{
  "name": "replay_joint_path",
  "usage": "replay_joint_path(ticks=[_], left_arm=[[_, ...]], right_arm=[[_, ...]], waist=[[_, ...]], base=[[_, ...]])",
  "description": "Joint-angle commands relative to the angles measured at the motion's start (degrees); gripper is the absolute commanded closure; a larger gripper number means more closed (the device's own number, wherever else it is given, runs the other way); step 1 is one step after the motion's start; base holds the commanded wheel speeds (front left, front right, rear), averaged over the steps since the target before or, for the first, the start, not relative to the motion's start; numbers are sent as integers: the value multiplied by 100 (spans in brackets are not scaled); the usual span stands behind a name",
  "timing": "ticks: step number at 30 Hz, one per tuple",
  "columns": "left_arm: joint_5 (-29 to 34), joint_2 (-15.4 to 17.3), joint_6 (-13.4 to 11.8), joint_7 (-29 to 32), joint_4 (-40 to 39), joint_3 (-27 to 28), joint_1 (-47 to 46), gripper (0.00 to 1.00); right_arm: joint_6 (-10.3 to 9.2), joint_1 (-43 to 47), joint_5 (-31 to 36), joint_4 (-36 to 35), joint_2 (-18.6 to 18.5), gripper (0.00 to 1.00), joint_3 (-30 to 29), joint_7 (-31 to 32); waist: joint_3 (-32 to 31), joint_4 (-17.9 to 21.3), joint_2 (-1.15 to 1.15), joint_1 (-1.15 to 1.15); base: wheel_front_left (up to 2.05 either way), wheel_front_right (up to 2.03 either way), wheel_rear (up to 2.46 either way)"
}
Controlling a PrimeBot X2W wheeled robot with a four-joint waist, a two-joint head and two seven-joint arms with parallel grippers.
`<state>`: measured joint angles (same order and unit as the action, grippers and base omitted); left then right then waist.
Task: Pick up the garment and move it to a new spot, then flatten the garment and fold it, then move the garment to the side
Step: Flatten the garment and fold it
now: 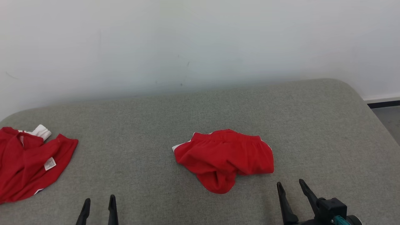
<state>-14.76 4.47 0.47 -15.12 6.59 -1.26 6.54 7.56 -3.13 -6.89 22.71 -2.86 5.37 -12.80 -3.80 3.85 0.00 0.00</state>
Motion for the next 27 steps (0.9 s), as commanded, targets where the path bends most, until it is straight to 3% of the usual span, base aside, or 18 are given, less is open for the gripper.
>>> replay_joint_path(ticks=[1, 16, 27], left_arm=[[-7, -11, 13, -5, 31, 8, -36, 0], [-40, -49, 108, 79, 204, -22, -175, 0], [-494, 288, 527, 2220, 600, -513, -1925, 0]], right_arm=[[-13, -3, -21, -11, -4, 0, 10, -14], [-14, -32, -119, 39, -5, 0, 130, -24], [-14, -136, -193, -21, -4, 0, 395, 29]], waist=[[9, 13, 0, 0], [37, 149, 0, 0], [271, 620, 0, 0]], base=[[0, 0, 0], [0, 0, 0], [0, 0, 0]])
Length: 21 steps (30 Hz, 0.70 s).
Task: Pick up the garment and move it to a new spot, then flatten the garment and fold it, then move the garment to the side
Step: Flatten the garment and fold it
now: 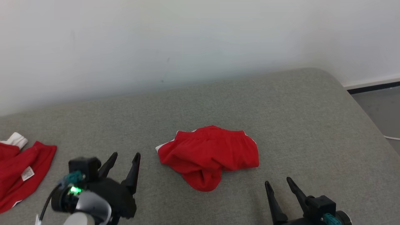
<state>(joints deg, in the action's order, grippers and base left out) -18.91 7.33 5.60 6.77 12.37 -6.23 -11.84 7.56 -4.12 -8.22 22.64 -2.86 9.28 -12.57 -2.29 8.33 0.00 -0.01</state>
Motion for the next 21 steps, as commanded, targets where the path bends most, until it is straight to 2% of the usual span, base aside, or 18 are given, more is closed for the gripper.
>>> replay_joint_path(ticks=[1, 6, 12, 21], left_arm=[[-91, 8, 54, 211, 120, -99, -307, 0], [-354, -139, 112, 962, 605, -430, -1308, 0], [-343, -186, 144, 1413, 1130, -840, -2022, 0], [-194, 77, 182, 1778, 1901, -1472, -2866, 0]], right_arm=[[-14, -40, -63, -9, -4, 0, 56, 16], [-14, -88, -134, -6, -4, 0, 274, 25], [-14, -220, -196, -39, -5, 0, 406, -6], [-14, -389, -373, 14, 0, 0, 488, -125]], waist=[[163, 263, 0, 1], [435, 765, 0, 1], [733, 1332, 0, 1], [1123, 1943, 0, 1]], base=[[0, 0, 0], [0, 0, 0], [0, 0, 0], [0, 0, 0]])
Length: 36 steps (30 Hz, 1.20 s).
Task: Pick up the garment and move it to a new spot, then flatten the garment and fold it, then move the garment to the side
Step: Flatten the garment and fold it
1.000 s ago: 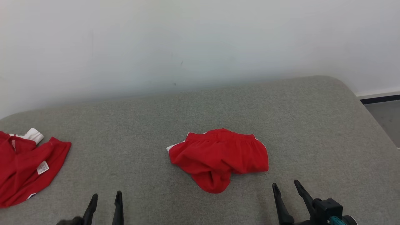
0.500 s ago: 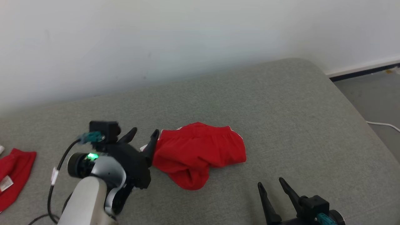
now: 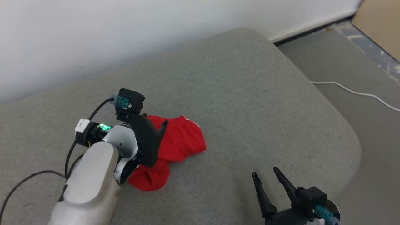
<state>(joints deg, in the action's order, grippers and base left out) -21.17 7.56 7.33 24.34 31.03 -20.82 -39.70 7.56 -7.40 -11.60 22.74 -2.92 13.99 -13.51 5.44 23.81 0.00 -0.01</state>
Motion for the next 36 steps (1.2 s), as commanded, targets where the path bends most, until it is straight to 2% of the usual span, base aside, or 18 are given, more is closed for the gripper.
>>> replay_joint_path(ticks=[1, 6, 12, 13, 14, 16, 19, 21, 27, 31, 36], left_arm=[[61, 97, 10, 56, 113, -87, -148, 0], [-97, 133, 10, 342, 404, -390, -322, 0], [-364, 193, 12, 799, 388, -873, -385, 0], [-381, 211, 12, 813, 346, -964, -395, 33], [-409, 235, 12, 806, 308, -1043, -392, 100], [-497, 258, 12, 771, 235, -1186, -335, 100], [-569, 255, 12, 397, 55, -1254, -307, 100], [-626, 201, 12, -39, -77, -1204, -368, 100], [-749, -120, 12, -1939, -500, -823, -672, 100], [-992, -275, 11, -2993, -711, -516, -774, 100], [-1192, -326, -3, -3462, -704, -431, -532, 100]], right_arm=[[-14, -79, -67, 17, 5, 0, 29, -46], [-14, -89, -116, 83, 4, 0, 45, -103], [-14, -157, -150, 157, 3, 0, 72, -131], [-14, -168, -151, 162, 3, 0, 73, -138], [-14, -179, -156, 166, 3, 0, 91, -144], [-14, -184, -156, 185, 2, 0, 102, -151], [-14, -191, -141, 213, 2, 0, 103, -162], [-14, -190, -124, 234, 2, 0, 85, -166], [-14, -130, -77, 264, 2, 0, 36, -165], [-13, -80, -17, 278, 3, 0, -16, -166], [-14, -16, 11, 286, 2, 0, -76, -150]], waist=[[368, 431, 0, 1], [394, 473, 0, 1], [337, 357, 0, 1], [325, 329, 0, 1], [316, 309, 0, 1], [290, 263, 0, 1], [247, 200, 0, 1], [218, 156, 0, 1], [89, -28, 0, 1], [-28, -235, 0, 1], [-141, -559, 0, 1]], base=[[0, 0, 0], [0, 0, 0], [0, 0, 0], [0, 0, 0], [0, 0, 0], [0, 0, 0], [0, 0, 0], [0, 0, 0], [0, 0, 0], [0, 0, 0], [0, 0, 0]])
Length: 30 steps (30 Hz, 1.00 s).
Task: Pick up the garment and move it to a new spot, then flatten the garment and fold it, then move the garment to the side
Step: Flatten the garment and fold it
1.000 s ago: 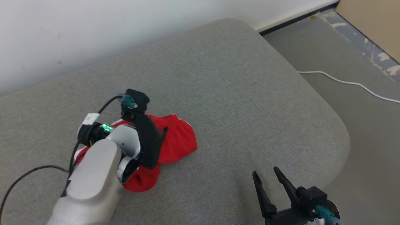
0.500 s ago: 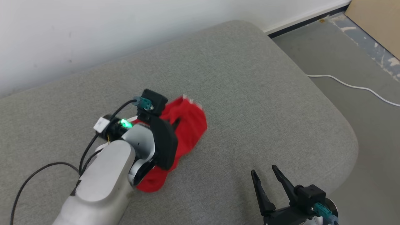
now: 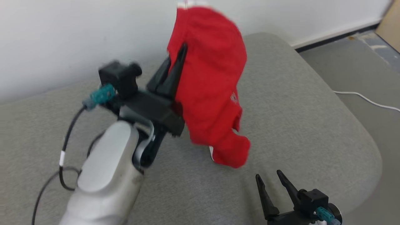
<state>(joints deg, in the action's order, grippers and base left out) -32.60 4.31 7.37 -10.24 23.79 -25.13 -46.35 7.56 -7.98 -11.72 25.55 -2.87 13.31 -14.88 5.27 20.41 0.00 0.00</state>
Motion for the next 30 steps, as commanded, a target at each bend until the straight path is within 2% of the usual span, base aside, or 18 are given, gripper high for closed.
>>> replay_joint_path(ticks=[1, 9, 10, 11, 12, 17, 23, 26, 30], left_arm=[[-97, 23, -21, 23, 103, 7, 273, 100], [-316, 278, -209, 114, 959, -23, 1728, 100], [-340, 318, -243, 129, 1079, -19, 1894, 86], [-394, 328, -284, 134, 1196, 2, 2035, 53], [-465, 332, -290, 150, 1291, 34, 2155, 0], [-756, 457, -273, 427, 1534, 171, 2441, 0], [-1190, 633, -339, 1067, 1267, 463, 2142, 0], [-1396, 738, -482, 1486, 1141, 621, 1995, 0], [-1829, 722, -754, 2420, 1148, 771, 1751, 0]], right_arm=[[-14, 58, 18, 1, -2, 0, 17, 0], [-14, 154, -34, -52, -4, 0, 116, 85], [-14, 166, -35, -57, -4, 0, 128, 101], [-13, 178, -26, -61, -4, 0, 126, 109], [-14, 185, -21, -69, -4, 0, 134, 112], [-14, 223, 18, -100, -4, 0, 99, 153], [-14, 293, 11, -135, -4, 0, 109, 195], [-14, 281, -22, -158, -4, 0, 159, 204], [-14, 223, -48, -170, -4, 0, 197, 212]], waist=[[-152, -299, 0, 0], [-338, -845, 0, 0], [-356, -883, 0, 0], [-373, -917, 0, 0], [-386, -938, 0, 0], [-459, -988, 0, 0], [-491, -909, 0, 0], [-463, -806, 0, 0], [-391, -638, 0, 0]], base=[[0, 0, 0], [0, 0, 0], [0, 0, 0], [0, 0, 0], [0, 0, 0], [0, 0, 0], [0, 0, 0], [0, 0, 0], [0, 0, 0]])
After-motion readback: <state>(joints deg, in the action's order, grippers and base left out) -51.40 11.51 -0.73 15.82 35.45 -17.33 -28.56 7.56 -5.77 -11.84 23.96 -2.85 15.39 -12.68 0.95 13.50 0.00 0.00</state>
